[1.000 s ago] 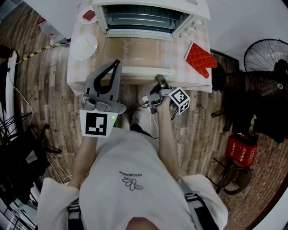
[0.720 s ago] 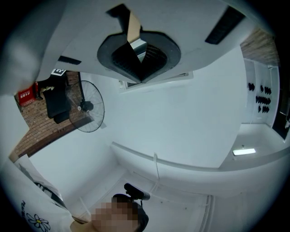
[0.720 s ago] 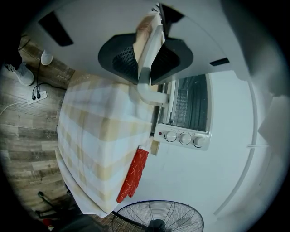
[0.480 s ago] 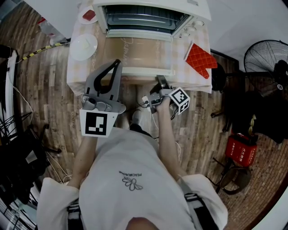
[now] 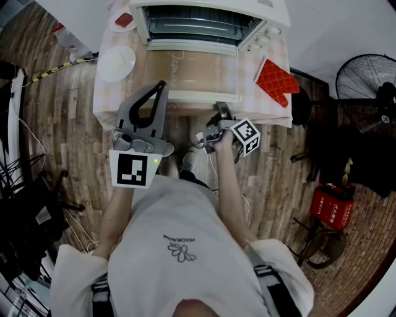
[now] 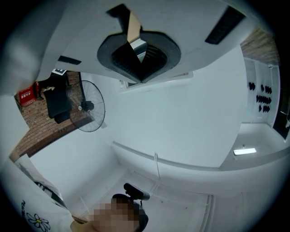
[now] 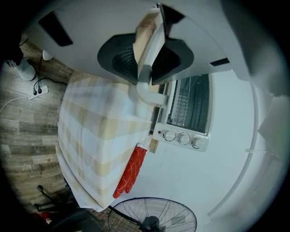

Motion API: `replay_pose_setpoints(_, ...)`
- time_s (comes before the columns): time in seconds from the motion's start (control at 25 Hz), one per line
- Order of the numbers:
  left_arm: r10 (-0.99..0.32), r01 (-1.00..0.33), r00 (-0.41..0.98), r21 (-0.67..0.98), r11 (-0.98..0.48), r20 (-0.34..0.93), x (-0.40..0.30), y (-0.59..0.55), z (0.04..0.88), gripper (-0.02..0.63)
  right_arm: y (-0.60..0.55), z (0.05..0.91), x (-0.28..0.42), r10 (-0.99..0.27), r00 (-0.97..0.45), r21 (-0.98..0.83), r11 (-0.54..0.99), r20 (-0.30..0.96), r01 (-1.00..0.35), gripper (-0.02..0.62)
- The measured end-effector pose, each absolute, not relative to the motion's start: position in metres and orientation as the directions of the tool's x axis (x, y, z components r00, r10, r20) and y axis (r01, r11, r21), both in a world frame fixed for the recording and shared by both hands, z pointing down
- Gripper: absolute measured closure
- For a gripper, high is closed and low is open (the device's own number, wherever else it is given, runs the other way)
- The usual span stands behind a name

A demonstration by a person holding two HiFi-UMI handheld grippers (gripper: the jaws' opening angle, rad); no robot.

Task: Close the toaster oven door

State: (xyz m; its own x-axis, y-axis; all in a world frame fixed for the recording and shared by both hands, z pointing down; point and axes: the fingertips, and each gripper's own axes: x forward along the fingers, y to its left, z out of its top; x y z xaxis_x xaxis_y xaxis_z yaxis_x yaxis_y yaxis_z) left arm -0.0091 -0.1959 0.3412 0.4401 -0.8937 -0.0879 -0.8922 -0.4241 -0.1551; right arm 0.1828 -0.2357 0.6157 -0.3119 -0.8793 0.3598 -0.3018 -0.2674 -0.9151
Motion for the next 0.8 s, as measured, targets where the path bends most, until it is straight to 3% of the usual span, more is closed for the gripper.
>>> replay_pose_setpoints(0.36, -0.885, -0.884, 0.457, -0.159, -0.441, -0.089, -0.007, -0.189, 0.341, 0.591, -0.237, 0.618, 0.186, -0.892, -0.286, -0.933, -0.306, 0.351, -0.19, 0.529)
replay_pose_setpoints(0.8, -0.896, -0.897, 0.431, -0.153, -0.414, -0.109, -0.017, -0.179, 0.336, 0.591, -0.236, 0.591, 0.185, -0.919, -0.29, -0.953, -0.206, 0.266, -0.221, 0.531)
